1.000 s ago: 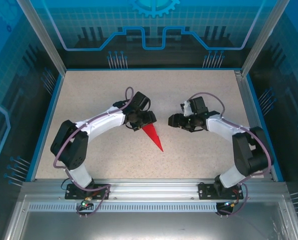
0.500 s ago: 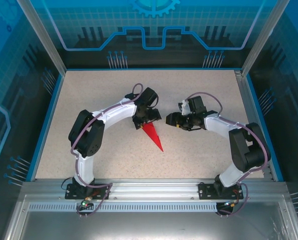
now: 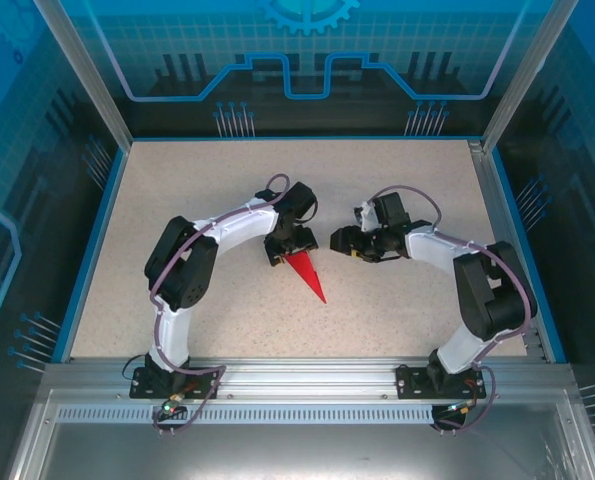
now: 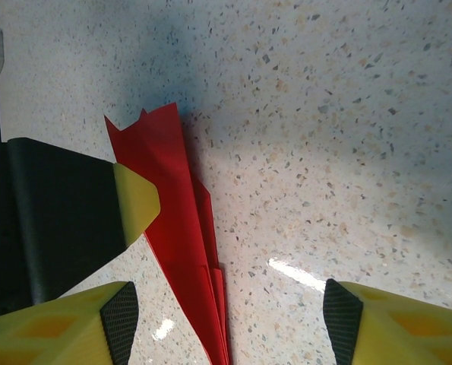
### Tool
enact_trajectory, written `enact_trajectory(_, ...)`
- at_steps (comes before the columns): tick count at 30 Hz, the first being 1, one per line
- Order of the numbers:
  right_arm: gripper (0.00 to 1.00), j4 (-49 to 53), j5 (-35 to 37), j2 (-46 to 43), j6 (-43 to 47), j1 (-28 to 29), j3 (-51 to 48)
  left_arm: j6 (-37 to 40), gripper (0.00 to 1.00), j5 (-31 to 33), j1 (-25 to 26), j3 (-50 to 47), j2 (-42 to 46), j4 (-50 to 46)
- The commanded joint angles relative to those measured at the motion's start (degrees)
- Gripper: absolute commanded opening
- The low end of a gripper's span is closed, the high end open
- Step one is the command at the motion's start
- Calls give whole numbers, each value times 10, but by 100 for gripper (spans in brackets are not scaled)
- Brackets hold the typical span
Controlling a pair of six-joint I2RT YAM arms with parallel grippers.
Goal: Fold a paper plane with a square sheet of paper (pick it up from the middle)
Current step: Turn over a paper plane at the center of the table.
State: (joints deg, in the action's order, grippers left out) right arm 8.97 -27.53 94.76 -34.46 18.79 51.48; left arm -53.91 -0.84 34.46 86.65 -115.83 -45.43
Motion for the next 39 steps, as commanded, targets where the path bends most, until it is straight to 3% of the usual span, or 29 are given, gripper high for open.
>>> enact_trajectory(1,69,15,-18,15,9,12,16,5,75,-5,5,12,-6,-21)
enact_trajectory(10,68,18,-23,28,15,29,22,1,60,2,5,-40,46,3)
enact_trajectory(23,68,29,-53,68,47,65,51,-1,30,13,3,-125,106,48)
enact_trajectory(39,65,47,-75,121,74,99,85,3,26,17,4,-143,117,60)
